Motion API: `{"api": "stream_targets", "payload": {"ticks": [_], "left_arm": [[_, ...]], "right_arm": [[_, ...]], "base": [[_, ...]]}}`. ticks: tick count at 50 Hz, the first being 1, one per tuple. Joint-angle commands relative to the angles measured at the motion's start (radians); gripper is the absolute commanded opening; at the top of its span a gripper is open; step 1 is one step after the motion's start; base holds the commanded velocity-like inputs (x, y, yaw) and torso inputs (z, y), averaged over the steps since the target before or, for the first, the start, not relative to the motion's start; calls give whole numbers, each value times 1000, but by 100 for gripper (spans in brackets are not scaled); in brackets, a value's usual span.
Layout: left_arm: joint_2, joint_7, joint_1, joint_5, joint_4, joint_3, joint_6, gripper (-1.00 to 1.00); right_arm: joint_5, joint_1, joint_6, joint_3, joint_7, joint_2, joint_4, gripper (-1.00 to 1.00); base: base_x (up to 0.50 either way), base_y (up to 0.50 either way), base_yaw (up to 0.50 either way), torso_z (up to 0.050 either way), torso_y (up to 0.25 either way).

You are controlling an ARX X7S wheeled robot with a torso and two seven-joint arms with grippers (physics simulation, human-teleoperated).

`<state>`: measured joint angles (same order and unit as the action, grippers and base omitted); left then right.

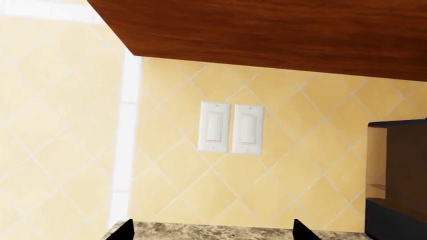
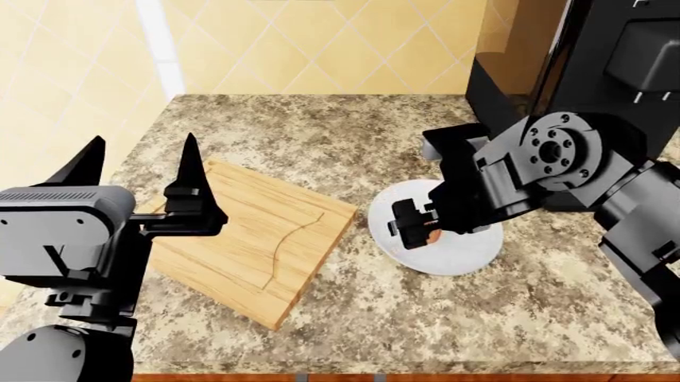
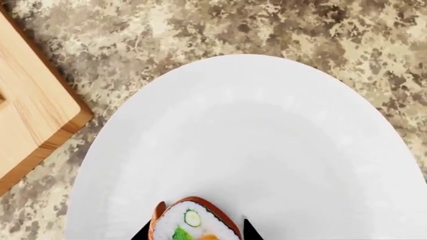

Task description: Pick the sushi from the plate and place it on the cutting board. Then pick the condiment bottle from the cabinet and place it next to the cutting board.

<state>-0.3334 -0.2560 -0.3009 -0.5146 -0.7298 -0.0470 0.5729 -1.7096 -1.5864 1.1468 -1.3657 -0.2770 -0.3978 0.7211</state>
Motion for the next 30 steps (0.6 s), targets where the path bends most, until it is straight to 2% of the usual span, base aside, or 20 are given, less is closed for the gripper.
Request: {"api": "stream_targets", "payload": {"ticks": [1, 30], "left_arm": [[-3, -5, 0, -3, 1, 2, -3, 100], [-13, -13, 2, -9, 4, 8, -13, 100]], "right_arm": [[-24, 29, -2, -19, -12, -1, -2, -100], [-55, -71, -30, 34, -166, -40, -51, -100]], "base": [[0, 0, 0, 0, 0], [0, 0, 0, 0, 0]]}}
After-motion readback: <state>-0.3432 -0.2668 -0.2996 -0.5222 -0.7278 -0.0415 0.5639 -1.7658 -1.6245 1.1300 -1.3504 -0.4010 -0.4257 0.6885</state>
